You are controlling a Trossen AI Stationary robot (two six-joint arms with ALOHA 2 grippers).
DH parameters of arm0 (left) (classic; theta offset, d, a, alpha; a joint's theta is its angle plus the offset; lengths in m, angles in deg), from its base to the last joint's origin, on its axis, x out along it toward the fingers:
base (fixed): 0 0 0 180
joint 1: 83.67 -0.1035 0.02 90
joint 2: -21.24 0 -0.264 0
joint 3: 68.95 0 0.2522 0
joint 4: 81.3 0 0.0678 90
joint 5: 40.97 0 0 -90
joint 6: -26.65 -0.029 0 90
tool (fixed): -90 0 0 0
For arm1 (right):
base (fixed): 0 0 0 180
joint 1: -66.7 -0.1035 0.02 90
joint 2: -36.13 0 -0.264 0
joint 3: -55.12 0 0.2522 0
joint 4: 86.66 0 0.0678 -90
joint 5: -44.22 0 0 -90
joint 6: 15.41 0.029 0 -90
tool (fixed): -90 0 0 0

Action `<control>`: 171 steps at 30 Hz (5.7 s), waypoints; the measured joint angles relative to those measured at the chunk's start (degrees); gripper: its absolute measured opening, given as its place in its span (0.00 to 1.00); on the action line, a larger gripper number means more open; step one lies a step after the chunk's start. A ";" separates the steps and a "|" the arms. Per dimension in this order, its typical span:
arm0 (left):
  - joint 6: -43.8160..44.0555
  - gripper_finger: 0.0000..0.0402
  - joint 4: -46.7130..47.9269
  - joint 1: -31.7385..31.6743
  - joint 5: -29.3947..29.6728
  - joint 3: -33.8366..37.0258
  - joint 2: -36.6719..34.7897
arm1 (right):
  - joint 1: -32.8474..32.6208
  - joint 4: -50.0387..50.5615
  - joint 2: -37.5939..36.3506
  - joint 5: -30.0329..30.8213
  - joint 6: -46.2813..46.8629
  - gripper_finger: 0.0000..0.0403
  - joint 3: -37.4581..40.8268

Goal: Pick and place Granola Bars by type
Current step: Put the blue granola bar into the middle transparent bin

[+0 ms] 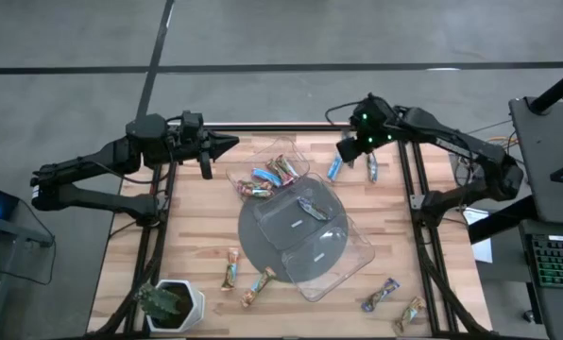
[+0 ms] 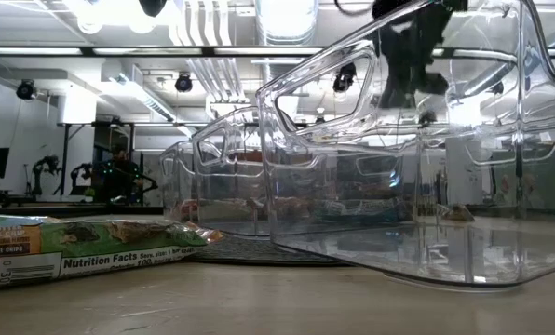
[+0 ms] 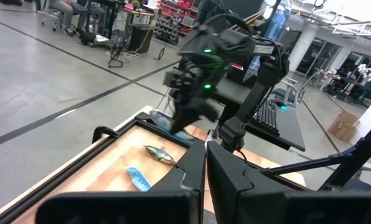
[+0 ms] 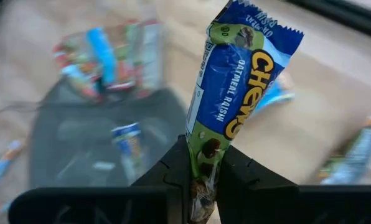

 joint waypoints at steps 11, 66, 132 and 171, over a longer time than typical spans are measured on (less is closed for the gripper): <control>-0.42 0.00 0.00 0.00 0.00 0.00 0.00 | -16.92 -3.42 2.80 -1.16 4.98 0.10 -4.43; -0.77 0.00 0.07 0.01 -0.35 0.00 0.04 | -33.41 1.69 2.88 -2.40 -15.15 0.38 -14.98; -2.06 0.00 2.05 0.02 -0.55 0.09 -0.02 | -82.46 12.42 19.17 -7.40 -9.53 0.18 -14.94; -1.93 0.00 8.64 0.02 -3.56 -0.13 -4.72 | -91.56 4.88 21.86 5.73 17.24 0.54 3.18</control>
